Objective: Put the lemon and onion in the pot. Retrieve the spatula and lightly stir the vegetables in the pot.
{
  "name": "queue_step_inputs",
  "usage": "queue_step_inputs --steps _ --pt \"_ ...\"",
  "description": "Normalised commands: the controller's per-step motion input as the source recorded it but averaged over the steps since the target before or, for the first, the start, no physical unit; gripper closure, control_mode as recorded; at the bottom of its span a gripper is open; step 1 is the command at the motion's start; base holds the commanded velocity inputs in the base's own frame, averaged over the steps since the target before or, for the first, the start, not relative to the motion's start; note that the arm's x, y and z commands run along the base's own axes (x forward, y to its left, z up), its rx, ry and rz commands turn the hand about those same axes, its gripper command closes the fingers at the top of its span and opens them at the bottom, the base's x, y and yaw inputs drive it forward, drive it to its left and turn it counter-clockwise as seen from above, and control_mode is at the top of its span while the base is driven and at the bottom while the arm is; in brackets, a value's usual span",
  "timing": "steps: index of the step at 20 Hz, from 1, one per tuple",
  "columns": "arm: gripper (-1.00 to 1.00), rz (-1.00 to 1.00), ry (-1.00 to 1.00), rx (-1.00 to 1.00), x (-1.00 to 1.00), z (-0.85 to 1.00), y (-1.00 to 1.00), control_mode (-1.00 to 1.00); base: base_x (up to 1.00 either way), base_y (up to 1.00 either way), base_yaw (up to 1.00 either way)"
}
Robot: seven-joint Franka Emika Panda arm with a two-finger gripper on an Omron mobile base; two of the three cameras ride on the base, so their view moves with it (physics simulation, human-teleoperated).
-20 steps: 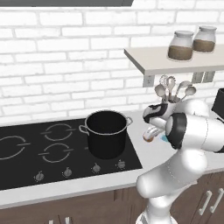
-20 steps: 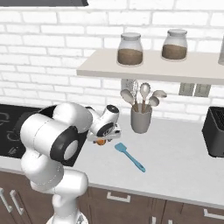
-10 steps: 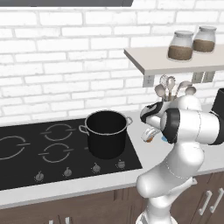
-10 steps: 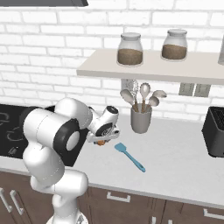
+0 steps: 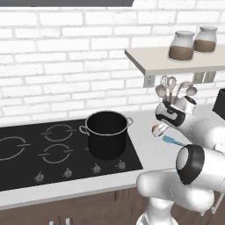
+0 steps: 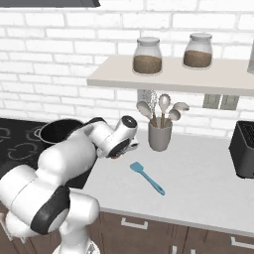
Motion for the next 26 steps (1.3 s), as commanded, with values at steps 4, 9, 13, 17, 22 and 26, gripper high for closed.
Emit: queue_step_inputs --steps 4,9,13,17,22,26 --pt "1.0 -0.18 0.03 0.02 -0.75 1.0 -0.09 -1.0 0.0 0.0 0.0" --pt "1.0 -0.14 0.06 0.05 -0.76 1.0 0.03 -1.0 0.0 0.0 0.0" --pt "1.0 -0.01 0.0 0.07 -0.34 1.0 0.63 -1.0 0.0 0.0 0.0" --pt "1.0 0.0 0.0 0.01 0.09 0.94 1.0 -1.0 0.0 0.0 0.0" --pt "1.0 0.0 0.0 -0.01 0.56 0.48 1.0 -1.0 0.0 0.0 0.0" --pt "1.0 0.0 0.07 -0.05 0.88 -0.05 0.89 -1.0 0.0 0.0 0.0"
